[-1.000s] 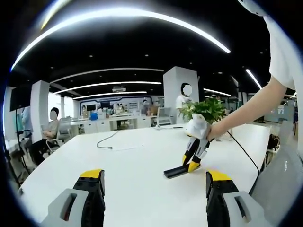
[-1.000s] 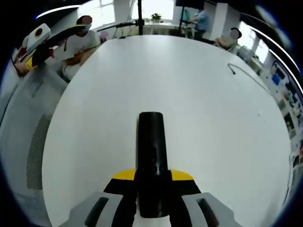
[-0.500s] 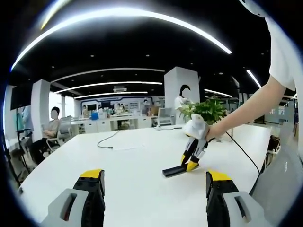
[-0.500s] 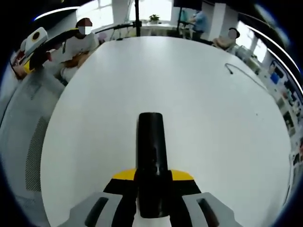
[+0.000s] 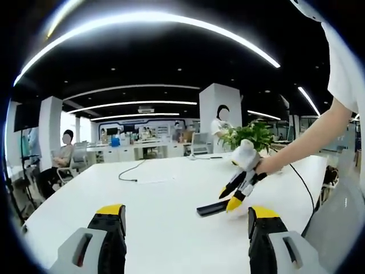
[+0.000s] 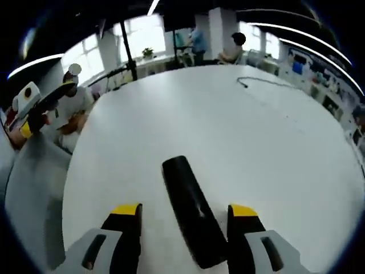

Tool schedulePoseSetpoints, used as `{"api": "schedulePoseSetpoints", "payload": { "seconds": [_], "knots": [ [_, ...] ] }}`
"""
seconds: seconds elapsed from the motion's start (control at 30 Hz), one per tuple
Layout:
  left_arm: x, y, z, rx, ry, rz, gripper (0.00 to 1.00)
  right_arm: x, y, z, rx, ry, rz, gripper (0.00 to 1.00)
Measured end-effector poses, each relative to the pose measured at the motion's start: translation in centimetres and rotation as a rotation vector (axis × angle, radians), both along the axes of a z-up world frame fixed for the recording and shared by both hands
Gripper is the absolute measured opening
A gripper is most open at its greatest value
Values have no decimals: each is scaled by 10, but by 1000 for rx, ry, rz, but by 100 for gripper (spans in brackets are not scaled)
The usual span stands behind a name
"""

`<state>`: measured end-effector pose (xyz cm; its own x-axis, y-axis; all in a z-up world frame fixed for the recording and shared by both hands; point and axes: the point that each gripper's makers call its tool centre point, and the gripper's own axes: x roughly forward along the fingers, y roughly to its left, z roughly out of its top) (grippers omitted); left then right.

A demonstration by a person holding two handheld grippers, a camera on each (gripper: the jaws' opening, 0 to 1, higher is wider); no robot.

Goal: Press the specified remote control buttons in sequence, fully releasing each button before pressing the next.

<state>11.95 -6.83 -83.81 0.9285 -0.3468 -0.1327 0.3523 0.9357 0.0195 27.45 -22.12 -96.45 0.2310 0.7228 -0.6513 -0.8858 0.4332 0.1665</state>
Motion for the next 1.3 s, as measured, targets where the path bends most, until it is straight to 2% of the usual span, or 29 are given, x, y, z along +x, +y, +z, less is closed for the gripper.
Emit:
{"api": "schedulePoseSetpoints", "payload": {
  "seconds": [0.07, 0.13, 0.27, 0.33, 0.5, 0.73, 0.93, 1.1, 1.3],
  "knots": [
    [0, 0, 1, -3, -3, 0, 92, 4, -2, 14, 83, -12, -89, 76],
    [0, 0, 2, -4, -7, -2, 92, 6, -8, 24, 123, -45, -157, 85],
    [0, -2, 2, -7, -6, -7, 92, 3, -20, 45, 185, -108, -259, 98],
    [-1, -2, 2, -11, -8, -10, 92, -3, -26, 54, 203, -140, -288, 99],
    [-2, -3, 1, -23, -2, -13, 92, -25, -36, 64, 211, -155, -315, 99],
    [-4, -5, 1, -19, -2, -23, 93, -71, -46, 95, 265, -226, -368, 99],
    [-6, -7, 0, -19, 6, -31, 92, -107, -66, 107, 295, -281, -446, 99],
    [-7, -9, -2, -12, 14, -44, 92, -134, -81, 116, 264, -361, -500, 99],
    [-8, -12, -1, -4, 10, -58, 92, -151, -95, 119, 186, -431, -535, 99]
  ]
}}
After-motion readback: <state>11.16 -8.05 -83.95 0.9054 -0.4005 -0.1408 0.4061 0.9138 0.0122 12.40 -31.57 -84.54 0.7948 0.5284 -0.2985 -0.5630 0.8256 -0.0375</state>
